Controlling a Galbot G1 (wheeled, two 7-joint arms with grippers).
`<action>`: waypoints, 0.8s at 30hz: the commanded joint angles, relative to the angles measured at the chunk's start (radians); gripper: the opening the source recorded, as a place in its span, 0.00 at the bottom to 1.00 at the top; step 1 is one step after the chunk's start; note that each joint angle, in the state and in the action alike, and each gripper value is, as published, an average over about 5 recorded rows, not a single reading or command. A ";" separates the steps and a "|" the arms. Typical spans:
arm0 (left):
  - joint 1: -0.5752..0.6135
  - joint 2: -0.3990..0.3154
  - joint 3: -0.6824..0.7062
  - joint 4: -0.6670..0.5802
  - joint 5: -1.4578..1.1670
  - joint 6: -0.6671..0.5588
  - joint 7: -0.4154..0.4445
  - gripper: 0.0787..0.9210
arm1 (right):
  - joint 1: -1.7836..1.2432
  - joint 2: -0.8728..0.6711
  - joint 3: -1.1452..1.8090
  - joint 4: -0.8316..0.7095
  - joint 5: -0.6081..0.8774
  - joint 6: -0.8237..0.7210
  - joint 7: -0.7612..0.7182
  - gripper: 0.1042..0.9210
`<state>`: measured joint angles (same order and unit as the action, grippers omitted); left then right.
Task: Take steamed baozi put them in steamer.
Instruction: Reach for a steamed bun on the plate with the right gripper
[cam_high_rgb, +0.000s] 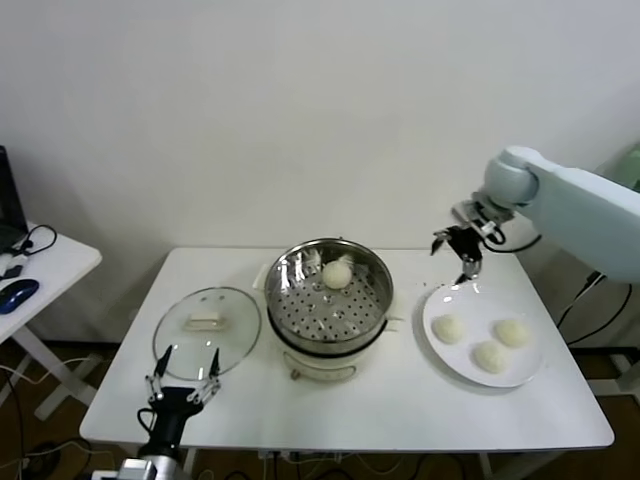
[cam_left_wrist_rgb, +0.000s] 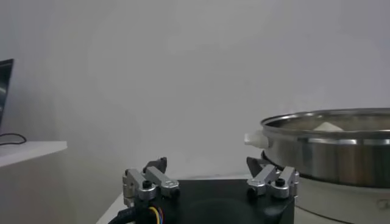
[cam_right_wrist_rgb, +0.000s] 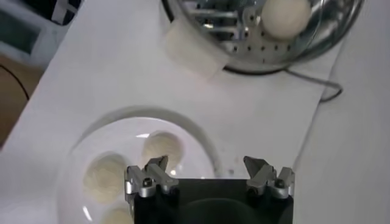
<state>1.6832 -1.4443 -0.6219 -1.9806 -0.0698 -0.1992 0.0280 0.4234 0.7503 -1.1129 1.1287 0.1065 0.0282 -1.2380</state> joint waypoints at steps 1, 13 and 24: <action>0.008 -0.001 -0.001 -0.001 -0.001 -0.005 0.002 0.88 | -0.245 -0.060 0.132 -0.076 -0.030 -0.059 0.041 0.88; 0.013 -0.001 -0.014 0.008 -0.003 -0.006 0.002 0.88 | -0.411 0.062 0.299 -0.229 -0.151 -0.014 0.074 0.88; 0.014 -0.008 -0.013 0.020 -0.009 0.006 -0.007 0.88 | -0.436 0.152 0.368 -0.349 -0.203 0.013 0.070 0.88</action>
<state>1.6976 -1.4498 -0.6360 -1.9633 -0.0733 -0.2028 0.0260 0.0473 0.8480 -0.8152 0.8674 -0.0519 0.0338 -1.1749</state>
